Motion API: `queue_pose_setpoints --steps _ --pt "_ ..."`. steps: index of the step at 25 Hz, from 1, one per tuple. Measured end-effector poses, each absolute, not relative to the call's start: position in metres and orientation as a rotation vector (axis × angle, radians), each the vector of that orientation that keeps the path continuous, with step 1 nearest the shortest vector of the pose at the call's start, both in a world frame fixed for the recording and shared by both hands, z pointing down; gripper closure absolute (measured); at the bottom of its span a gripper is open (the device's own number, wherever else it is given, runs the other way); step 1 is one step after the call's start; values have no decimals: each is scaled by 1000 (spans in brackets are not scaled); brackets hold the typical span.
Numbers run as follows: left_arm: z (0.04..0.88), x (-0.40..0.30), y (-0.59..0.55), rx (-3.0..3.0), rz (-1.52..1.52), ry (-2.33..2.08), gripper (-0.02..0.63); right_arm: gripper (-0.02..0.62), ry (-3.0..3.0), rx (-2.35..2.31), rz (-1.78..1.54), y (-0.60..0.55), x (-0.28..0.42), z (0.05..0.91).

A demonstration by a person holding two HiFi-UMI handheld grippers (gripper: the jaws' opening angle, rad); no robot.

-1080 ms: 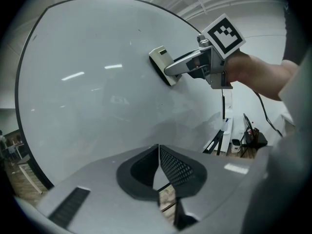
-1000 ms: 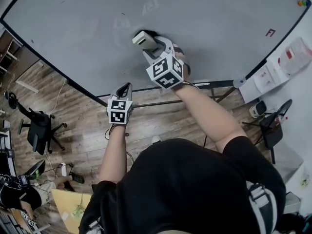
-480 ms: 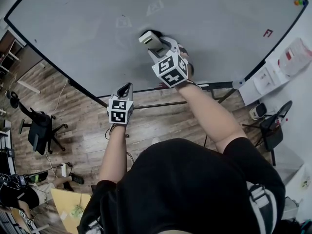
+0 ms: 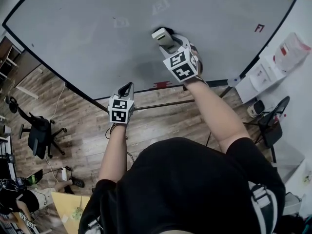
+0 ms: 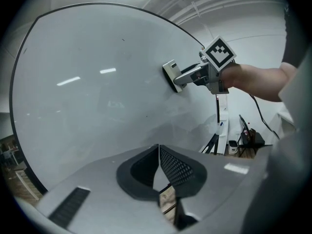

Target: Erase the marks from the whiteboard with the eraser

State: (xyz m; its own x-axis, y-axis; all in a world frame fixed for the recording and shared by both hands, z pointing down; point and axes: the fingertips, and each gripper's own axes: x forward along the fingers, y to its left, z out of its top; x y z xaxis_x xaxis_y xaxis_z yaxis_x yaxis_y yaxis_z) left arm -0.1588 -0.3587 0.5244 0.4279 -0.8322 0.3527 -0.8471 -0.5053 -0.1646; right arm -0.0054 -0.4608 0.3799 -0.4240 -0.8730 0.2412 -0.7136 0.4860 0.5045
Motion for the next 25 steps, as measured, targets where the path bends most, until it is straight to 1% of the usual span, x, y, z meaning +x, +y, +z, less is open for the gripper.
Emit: queue_pose_setpoints --steps 14,25 --pt "523 -125 -357 2672 647 -1485 594 365 -2207 1457 -339 -469 83 386" --pt "514 -117 -351 2702 656 -1472 594 365 -2209 1493 -322 -464 87 384"
